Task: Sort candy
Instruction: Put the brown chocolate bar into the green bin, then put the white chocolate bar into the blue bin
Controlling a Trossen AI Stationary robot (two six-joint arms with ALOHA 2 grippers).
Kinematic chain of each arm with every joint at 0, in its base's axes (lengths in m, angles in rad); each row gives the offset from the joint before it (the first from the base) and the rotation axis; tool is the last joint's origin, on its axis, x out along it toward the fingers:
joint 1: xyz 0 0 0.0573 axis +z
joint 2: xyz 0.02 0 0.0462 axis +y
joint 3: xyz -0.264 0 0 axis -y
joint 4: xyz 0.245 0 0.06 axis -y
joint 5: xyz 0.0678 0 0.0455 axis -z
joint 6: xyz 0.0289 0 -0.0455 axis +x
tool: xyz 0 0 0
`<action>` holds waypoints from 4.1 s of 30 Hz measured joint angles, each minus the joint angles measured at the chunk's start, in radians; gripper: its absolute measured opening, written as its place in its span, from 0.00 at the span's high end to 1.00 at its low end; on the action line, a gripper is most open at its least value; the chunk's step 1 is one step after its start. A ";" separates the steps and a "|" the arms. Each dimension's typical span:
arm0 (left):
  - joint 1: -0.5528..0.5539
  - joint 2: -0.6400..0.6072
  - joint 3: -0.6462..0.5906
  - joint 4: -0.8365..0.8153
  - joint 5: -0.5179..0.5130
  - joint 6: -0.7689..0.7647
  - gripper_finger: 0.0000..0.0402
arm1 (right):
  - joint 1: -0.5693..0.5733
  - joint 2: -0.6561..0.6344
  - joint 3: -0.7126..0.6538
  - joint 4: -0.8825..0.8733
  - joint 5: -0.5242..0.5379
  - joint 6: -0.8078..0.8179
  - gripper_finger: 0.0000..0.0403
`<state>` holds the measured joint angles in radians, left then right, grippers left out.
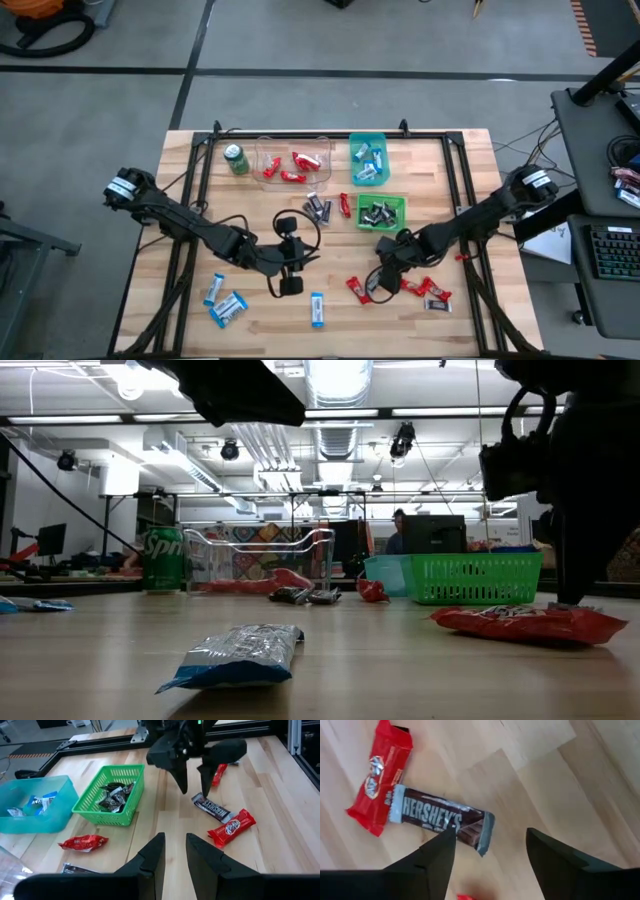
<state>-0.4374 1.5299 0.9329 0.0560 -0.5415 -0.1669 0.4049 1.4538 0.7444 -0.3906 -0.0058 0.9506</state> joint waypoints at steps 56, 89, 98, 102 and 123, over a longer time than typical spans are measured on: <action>0.001 0.000 0.000 0.012 -0.003 0.032 0.85 | -0.279 -0.293 -0.003 0.019 0.367 -0.244 0.98; 0.002 -0.001 0.000 -0.006 -0.079 0.058 0.85 | -0.360 -0.240 -0.019 -0.101 0.559 -0.154 0.77; 0.002 -0.005 0.001 -0.085 -0.078 0.010 0.85 | -0.343 -0.242 0.037 -0.101 0.548 -0.240 0.73; 0.002 -0.006 0.024 -0.217 -0.073 -0.078 0.85 | -0.317 -0.243 0.074 -0.098 0.548 -0.286 0.73; 0.009 -0.008 0.090 -1.180 0.359 -0.394 0.90 | -0.204 -0.243 0.130 -0.089 0.557 -0.343 0.73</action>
<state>-0.4281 1.5223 1.0224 -1.1238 -0.1824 -0.5611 0.2009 1.2110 0.8745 -0.4795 0.5515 0.6075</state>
